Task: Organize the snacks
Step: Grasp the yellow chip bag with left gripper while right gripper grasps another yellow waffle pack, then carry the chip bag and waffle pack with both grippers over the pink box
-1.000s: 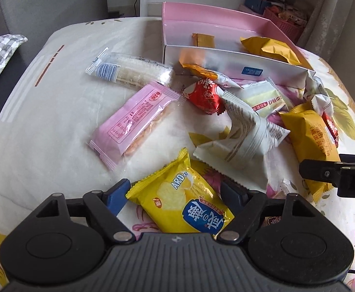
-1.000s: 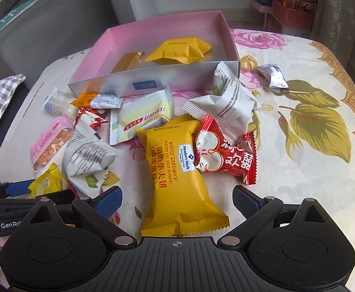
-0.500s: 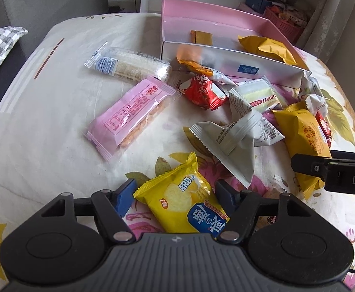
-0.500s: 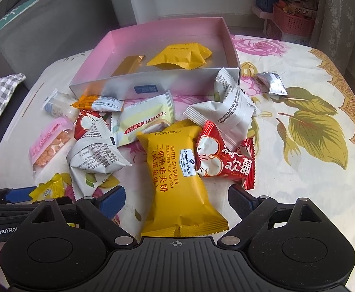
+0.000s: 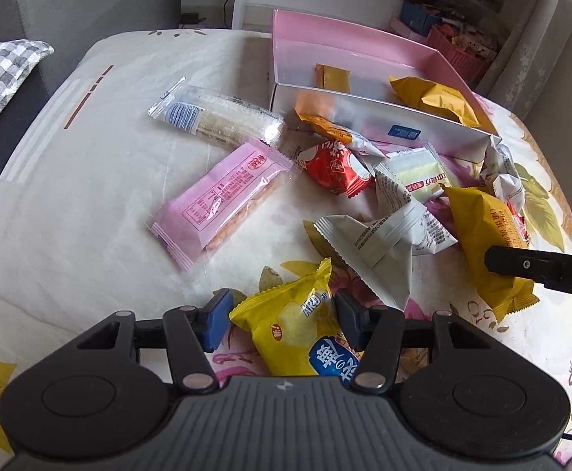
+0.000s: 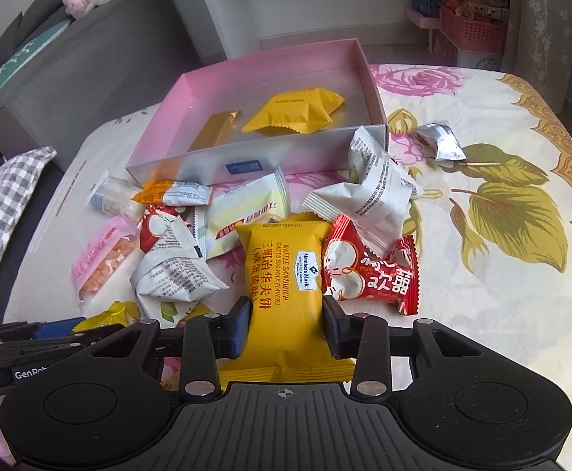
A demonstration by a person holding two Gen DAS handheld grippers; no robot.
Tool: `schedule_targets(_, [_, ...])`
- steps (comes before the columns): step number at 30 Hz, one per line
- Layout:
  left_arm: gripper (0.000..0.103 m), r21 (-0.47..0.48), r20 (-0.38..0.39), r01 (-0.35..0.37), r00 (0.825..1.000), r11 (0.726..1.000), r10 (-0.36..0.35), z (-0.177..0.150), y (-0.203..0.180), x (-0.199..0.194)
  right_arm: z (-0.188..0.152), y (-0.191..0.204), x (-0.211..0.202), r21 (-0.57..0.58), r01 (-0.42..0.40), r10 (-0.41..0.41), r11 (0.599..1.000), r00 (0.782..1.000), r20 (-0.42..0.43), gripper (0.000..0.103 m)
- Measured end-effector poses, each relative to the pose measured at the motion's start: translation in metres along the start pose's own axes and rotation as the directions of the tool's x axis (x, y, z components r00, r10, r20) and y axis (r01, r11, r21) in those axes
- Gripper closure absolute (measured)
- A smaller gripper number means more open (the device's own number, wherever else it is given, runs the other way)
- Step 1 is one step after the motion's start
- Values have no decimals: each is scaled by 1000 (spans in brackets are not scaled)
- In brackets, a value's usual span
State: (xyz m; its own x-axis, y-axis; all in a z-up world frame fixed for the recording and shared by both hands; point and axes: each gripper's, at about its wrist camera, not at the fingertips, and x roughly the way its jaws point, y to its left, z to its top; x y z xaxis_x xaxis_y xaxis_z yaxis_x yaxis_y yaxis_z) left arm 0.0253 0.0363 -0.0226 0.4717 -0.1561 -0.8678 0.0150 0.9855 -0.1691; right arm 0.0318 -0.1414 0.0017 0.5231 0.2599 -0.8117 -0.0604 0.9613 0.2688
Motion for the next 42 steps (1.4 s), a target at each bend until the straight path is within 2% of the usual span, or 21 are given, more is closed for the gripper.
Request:
schedule_targets(12, [51, -52, 42, 52, 998, 997, -50, 11, 12, -16, 11, -5, -24, 40, -74, 72, 996, 996, 59, 68])
schedule_targets(13, [51, -57, 48, 57, 997, 997, -54, 12, 13, -18, 13, -6, -26, 47, -80, 77, 996, 995, 66, 70])
schedule_targets(15, [51, -66, 58, 67, 996, 996, -63, 15, 15, -21, 17, -9, -29, 60, -90, 85, 994, 994, 75, 85])
schedule_targets(19, [52, -71, 70, 76, 995, 995, -71, 19, 17, -22, 21, -14, -28, 66, -90, 86, 994, 994, 71, 87])
schedule_targets(21, [53, -69, 68, 76, 995, 995, -72, 19, 17, -21, 22, -15, -25, 64, -92, 88, 994, 995, 50, 79])
schedule_targets(22, [53, -67, 64, 78, 995, 995, -74, 18, 16, -20, 21, -16, -24, 65, -91, 88, 994, 995, 36, 78])
schedule_targets(24, [59, -60, 52, 83, 995, 995, -80, 17, 16, -19, 19, -14, -19, 45, -99, 100, 994, 995, -10, 71])
schedule_targets(26, [60, -54, 47, 87, 995, 995, -85, 17, 14, -17, 15, -12, -14, 29, -96, 98, 995, 994, -47, 59])
schedule_targets(31, [60, -37, 23, 97, 995, 995, -96, 16, 11, -13, 5, -4, 6, -4, -54, 53, 999, 990, -131, 57])
schedule_targets(34, [56, -53, -2, 94, 996, 994, -94, 12, 11, -6, 1, 1, 13, -30, -39, 34, 999, 988, -148, 56])
schedule_targets(38, [30, -93, -42, 71, 996, 993, -75, 8, 9, 2, -3, 5, 17, -50, -22, 13, 999, 986, -167, 56])
schedule_targets(42, [23, -70, -45, 29, 998, 997, -32, 4, -1, 2, -5, 7, 19, -65, -12, 0, 998, 985, -175, 56])
